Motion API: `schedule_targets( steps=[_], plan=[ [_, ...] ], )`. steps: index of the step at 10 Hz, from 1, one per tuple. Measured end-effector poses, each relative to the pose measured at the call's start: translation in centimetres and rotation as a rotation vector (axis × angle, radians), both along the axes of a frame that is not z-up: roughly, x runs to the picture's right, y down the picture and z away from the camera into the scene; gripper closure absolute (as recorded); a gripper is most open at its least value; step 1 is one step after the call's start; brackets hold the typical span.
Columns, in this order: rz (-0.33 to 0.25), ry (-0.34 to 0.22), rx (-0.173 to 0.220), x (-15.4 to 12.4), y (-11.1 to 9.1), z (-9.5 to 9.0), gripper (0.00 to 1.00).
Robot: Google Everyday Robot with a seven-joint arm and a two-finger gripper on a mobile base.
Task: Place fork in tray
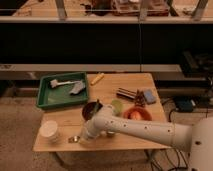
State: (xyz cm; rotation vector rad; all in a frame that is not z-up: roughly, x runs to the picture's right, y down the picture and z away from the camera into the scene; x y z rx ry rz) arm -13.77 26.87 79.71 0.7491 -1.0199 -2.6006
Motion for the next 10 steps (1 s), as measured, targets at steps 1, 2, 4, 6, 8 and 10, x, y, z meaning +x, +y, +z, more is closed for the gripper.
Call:
schedule_targets(
  steps=[1, 2, 4, 6, 8, 10],
  plan=[
    [-0.003, 0.004, 0.006, 0.0, -0.1, 0.1, 0.98],
    [-0.007, 0.006, 0.013, -0.1, 0.0, 0.2, 1.0],
    [-0.012, -0.001, 0.021, -0.1, 0.2, -0.2, 1.0],
    [0.009, -0.022, 0.051, 0.1, -1.3, -1.7, 1.0],
    [0.042, -0.045, 0.082, 0.2, -3.7, -3.6, 1.0],
    [0.063, -0.052, 0.087, -0.1, -4.9, -4.2, 1.0]
  ],
)
